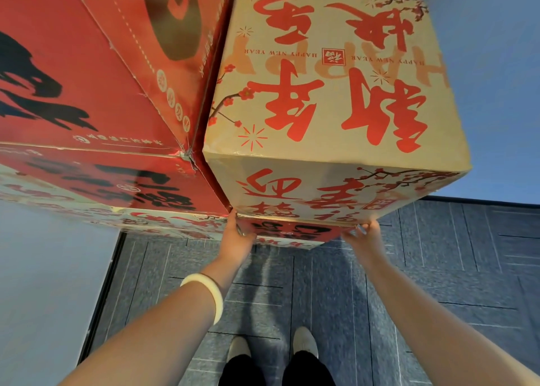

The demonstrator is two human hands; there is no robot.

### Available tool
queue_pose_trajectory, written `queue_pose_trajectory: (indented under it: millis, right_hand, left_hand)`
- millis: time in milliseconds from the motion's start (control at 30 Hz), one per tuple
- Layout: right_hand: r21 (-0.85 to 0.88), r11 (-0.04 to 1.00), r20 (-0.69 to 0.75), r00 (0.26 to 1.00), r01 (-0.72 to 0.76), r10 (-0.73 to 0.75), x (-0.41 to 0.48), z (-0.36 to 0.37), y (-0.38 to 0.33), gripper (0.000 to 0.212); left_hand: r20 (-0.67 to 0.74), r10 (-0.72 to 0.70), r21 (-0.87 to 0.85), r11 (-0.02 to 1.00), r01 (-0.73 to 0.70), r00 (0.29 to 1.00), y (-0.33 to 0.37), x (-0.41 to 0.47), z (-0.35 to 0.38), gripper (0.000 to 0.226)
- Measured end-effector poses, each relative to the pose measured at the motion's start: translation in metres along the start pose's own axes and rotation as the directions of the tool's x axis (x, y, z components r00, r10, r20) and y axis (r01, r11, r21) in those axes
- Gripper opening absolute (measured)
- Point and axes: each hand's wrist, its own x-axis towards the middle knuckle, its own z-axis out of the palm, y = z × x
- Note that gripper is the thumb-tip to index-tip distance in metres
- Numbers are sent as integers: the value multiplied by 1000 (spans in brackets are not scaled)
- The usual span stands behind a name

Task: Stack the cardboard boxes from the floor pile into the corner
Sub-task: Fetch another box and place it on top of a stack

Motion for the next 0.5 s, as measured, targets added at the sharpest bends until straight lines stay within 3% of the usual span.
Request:
queue_pose_trajectory:
  millis: [300, 500]
  right_hand:
    - [-7, 1000, 5, 1000, 22, -22, -3, 1, 1, 59]
    - [-45, 998, 7, 999, 36, -35, -5, 2, 1, 56]
  left_hand:
    - [-39, 48, -9, 999, -48, 998, -1, -5, 5, 71]
    - [-134, -47, -228, 973, 15, 990, 6, -6, 21, 66]
